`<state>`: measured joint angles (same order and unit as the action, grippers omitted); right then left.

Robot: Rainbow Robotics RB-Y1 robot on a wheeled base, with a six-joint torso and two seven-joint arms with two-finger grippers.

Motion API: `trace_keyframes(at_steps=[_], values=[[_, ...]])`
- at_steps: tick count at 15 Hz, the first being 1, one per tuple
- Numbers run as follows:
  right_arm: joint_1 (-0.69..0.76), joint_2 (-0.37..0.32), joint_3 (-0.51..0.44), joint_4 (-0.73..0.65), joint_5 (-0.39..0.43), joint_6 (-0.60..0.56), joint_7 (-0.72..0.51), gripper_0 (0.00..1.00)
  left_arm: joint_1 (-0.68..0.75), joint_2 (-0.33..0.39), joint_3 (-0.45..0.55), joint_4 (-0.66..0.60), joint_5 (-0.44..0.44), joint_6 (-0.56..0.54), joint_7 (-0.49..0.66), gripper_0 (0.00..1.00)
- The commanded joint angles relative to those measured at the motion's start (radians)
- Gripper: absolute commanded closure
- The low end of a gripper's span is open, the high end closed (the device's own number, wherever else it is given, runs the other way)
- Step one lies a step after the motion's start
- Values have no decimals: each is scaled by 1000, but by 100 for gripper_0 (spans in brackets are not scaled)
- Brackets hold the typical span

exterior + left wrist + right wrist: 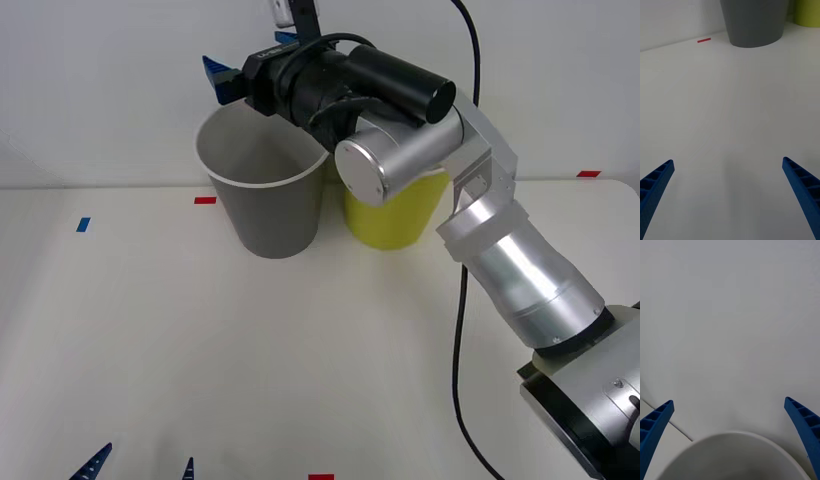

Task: Put cans in the gray bin and PET bottles in the light green bin.

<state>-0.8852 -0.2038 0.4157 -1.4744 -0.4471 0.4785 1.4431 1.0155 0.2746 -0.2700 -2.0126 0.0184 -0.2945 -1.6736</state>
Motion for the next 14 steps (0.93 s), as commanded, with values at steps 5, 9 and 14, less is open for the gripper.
trace_keyframes(at_steps=[5, 9, 14], values=[[51, -83, -35, -204, -99, 0, 10, 0, 0, 0, 0, 0, 0, 0, 0, 0], [196, -224, -54, -403, -104, -1, -1, 0, 0, 0, 0, 0, 0, 0, 0, 0], [447, -407, -144, -639, -121, -1, -40, 0, 0, 0, 0, 0, 0, 0, 0, 0]])
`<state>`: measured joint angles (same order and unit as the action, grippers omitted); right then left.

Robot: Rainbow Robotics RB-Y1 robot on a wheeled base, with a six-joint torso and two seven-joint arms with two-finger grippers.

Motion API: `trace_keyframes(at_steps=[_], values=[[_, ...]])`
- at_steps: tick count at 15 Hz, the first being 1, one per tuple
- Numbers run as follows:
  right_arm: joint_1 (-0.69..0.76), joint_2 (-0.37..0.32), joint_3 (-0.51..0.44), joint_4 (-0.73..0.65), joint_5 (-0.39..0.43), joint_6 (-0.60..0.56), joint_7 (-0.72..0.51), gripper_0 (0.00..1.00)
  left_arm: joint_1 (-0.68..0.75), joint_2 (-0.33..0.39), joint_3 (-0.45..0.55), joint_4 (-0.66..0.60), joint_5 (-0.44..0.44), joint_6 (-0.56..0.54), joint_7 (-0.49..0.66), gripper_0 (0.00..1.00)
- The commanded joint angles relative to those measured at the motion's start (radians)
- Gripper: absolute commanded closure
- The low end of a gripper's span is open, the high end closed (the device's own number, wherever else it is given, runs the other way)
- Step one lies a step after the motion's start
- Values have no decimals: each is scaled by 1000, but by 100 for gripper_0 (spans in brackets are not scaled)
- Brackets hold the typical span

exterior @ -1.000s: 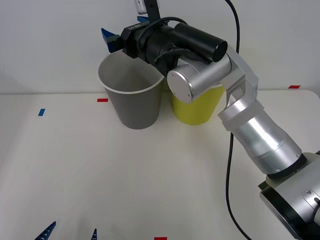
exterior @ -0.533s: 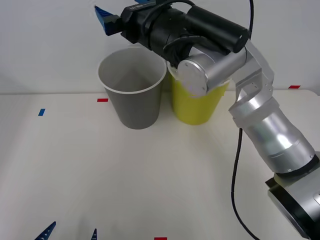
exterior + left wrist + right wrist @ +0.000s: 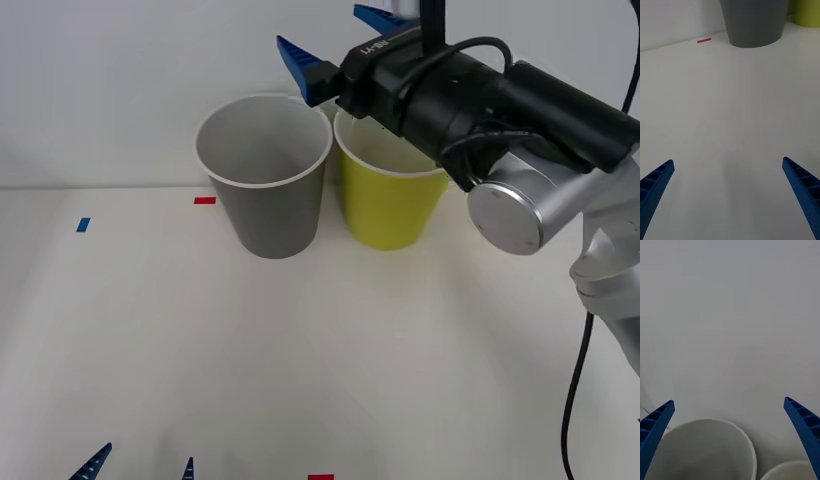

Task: Put cans in the gray bin and PET bottles in the light green bin.

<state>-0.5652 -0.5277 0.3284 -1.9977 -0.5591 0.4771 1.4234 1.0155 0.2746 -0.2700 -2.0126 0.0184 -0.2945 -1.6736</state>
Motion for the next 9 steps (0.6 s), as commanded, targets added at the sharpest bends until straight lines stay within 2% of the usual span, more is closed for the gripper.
trace_keyframes(at_steps=[1, 4, 6, 9], values=[[177, -104, -78, -158, -8, 0, -26, 0, 0, 0, 0, 0, 0, 0, 0, 0], [400, -146, -170, -323, 30, 0, -44, 0, 0, 0, 0, 0, 0, 0, 0, 0], [556, -144, -230, -420, 71, 0, -55, 0, 0, 0, 0, 0, 0, 0, 0, 0], [751, -121, -282, -495, 114, -22, -61, 0, 0, 0, 0, 0, 0, 0, 0, 0]])
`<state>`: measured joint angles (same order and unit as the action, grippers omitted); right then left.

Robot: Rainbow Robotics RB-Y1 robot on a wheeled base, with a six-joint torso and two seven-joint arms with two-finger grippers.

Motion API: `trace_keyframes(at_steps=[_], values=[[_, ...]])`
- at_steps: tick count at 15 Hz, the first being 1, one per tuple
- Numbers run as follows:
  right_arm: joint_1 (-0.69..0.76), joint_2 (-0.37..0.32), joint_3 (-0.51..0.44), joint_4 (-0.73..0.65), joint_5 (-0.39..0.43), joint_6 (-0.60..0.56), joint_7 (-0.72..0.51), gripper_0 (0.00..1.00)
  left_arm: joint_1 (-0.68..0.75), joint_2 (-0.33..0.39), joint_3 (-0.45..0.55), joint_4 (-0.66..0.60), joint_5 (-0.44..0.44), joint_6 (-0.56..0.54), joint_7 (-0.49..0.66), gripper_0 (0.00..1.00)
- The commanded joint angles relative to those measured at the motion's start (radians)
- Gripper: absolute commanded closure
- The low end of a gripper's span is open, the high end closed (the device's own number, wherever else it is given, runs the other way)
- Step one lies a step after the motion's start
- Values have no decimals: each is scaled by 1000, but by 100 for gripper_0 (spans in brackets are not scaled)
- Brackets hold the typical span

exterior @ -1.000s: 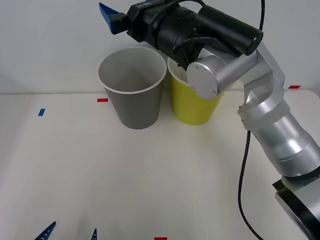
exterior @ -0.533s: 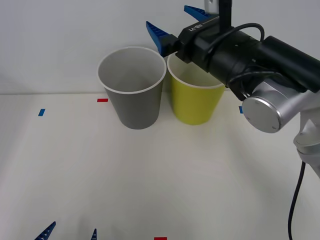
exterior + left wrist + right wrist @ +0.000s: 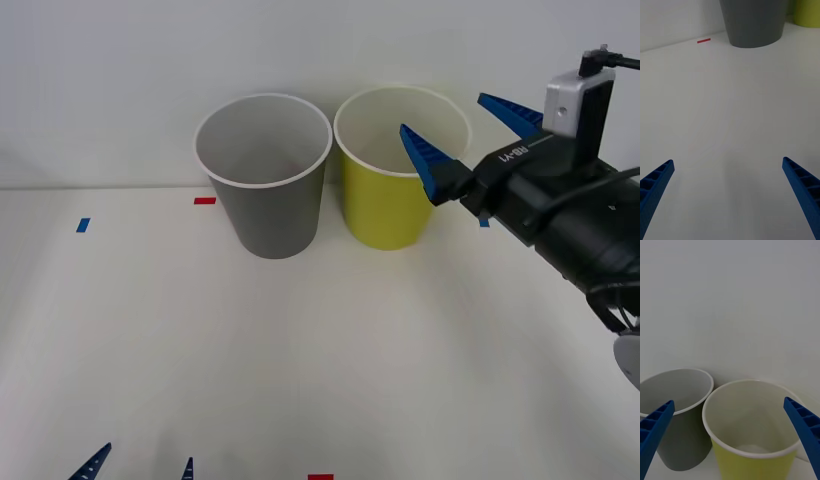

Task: Put cans in the gray bin and PET bottles in the light green bin.

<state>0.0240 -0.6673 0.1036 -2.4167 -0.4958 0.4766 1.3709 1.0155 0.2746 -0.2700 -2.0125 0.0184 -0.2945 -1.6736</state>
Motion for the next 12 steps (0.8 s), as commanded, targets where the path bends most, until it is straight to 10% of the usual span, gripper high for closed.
trace_keyframes(at_steps=[1, 12], values=[[211, 28, -56, -76, 66, -44, -6, 0, 0, 0, 0, 0, 0, 0, 0, 0], [425, 192, -53, -76, 206, -33, 4, 0, 0, 0, 0, 0, 0, 0, 0, 0]])
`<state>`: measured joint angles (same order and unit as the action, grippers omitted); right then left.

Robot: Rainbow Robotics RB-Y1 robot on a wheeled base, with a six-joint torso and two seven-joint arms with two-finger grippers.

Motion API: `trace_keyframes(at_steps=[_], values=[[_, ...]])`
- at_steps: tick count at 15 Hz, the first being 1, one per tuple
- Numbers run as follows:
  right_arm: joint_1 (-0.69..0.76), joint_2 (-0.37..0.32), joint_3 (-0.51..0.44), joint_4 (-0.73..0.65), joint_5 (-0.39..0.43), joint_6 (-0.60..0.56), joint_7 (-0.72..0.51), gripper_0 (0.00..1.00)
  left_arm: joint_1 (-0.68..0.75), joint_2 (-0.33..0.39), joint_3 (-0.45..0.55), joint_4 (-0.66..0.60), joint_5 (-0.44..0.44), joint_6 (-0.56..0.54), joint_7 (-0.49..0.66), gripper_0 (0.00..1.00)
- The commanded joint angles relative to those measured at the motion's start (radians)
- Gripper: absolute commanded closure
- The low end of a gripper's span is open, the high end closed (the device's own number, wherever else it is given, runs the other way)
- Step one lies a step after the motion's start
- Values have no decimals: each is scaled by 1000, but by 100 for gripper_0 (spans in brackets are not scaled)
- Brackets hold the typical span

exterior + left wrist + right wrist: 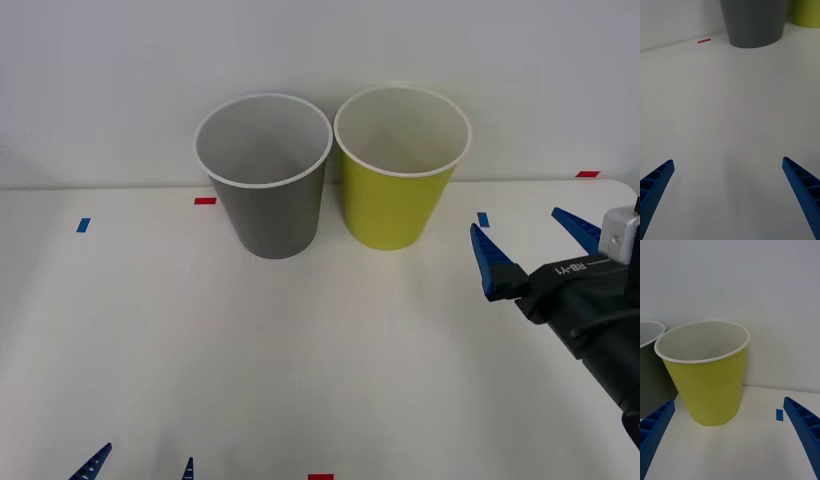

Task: Put cans in the gray bin and PET bottles in the light green bin.

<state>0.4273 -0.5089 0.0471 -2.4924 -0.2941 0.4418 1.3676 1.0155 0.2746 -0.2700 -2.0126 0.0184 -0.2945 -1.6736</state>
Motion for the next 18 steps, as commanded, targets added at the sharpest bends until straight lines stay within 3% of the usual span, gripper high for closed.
trace_keyframes(at_steps=[1, 4, 8, 12, 18], values=[[39, 76, 10, 1, 4, 1, 13, 0, 0, 0, 0, 0, 0, 0, 0, 0], [39, 113, 33, 46, 13, -20, 36, 0, 0, 0, 0, 0, 0, 0, 0, 0], [51, 139, 89, 198, 198, -230, 15, 0, 0, 0, 0, 0, 0, 0, 0, 0], [145, 156, 89, 360, 309, -506, -8, 0, 0, 0, 0, 0, 0, 0, 0, 0], [337, 122, 79, 466, 323, -789, -22, 0, 0, 0, 0, 0, 0, 0, 0, 0]])
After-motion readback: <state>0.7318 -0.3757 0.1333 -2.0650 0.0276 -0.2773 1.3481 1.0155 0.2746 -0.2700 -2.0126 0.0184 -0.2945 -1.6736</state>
